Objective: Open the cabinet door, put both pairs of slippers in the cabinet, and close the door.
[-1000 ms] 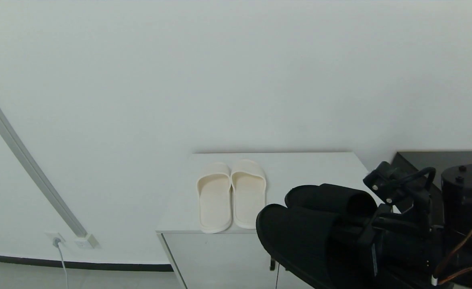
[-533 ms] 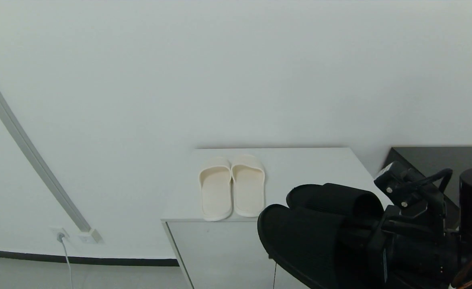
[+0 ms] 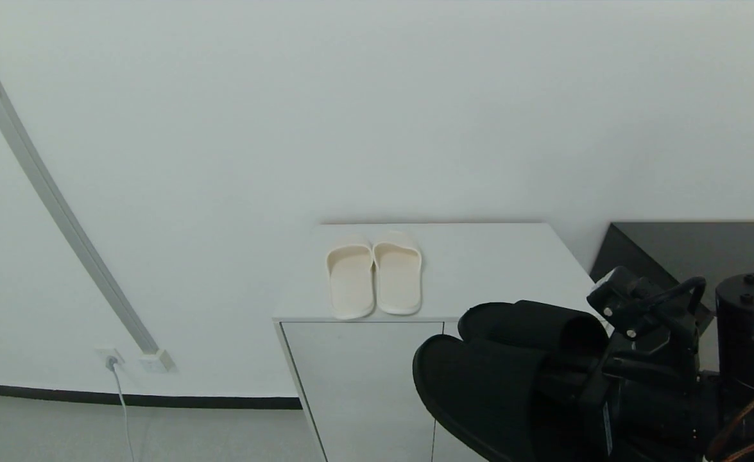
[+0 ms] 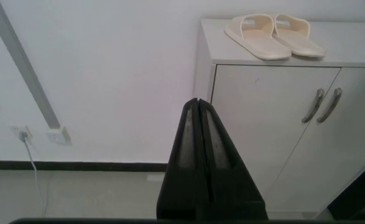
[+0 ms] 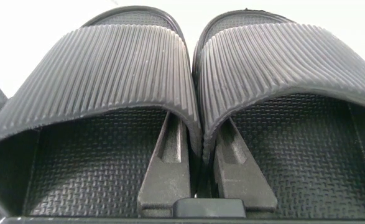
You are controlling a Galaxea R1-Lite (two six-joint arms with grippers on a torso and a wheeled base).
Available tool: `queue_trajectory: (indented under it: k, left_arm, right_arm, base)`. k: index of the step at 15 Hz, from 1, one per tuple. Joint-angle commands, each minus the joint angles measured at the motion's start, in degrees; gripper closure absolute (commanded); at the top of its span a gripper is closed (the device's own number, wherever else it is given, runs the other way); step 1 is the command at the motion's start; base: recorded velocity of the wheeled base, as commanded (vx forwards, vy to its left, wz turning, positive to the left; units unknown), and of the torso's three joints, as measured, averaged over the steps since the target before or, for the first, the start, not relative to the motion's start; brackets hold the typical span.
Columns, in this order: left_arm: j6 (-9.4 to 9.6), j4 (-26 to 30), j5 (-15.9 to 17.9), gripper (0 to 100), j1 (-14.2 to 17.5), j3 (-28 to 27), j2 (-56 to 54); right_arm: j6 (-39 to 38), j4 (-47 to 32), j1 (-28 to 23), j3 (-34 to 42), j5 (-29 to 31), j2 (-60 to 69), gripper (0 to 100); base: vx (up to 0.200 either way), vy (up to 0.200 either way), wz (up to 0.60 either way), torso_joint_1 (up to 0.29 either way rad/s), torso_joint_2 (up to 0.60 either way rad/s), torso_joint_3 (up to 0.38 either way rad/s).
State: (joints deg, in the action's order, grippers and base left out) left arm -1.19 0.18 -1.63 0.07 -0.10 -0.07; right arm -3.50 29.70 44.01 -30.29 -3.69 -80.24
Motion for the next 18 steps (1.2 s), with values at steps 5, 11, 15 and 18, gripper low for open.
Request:
queue_trajectory:
  k: [5, 11, 15, 18]
  left_arm:
    - [-0.04, -0.01, -0.04, 100, 0.01, 0.01, 0.07]
    - [0.05, -0.01, -0.21, 100, 0.01, 0.1, 0.07]
    - [0.05, -0.01, -0.04, 0, 0.01, 0.01, 0.07]
    - [0.05, -0.01, -0.12, 0, 0.01, 0.1, 0.07]
  right_arm:
    - [0.07, 0.1, 0.11, 0.24, -0.09, -0.36, 100]
    - [1.21, 0.27, 0.55, 0.59, -0.09, -0.27, 100]
    - [1.21, 0.27, 0.82, 0.76, -0.09, -0.27, 100]
    - [1.21, 0.27, 1.34, 1.11, 0.0, -0.27, 100]
  base:
    - [0.0, 0.0, 0.0, 0.0, 0.0, 0.0]
    - [0.0, 0.0, 0.0, -0.118, 0.26, 0.147]
    - [0.0, 0.0, 0.0, -0.184, 0.44, 0.25]
    - [0.0, 0.0, 0.0, -0.23, 0.55, 0.31]
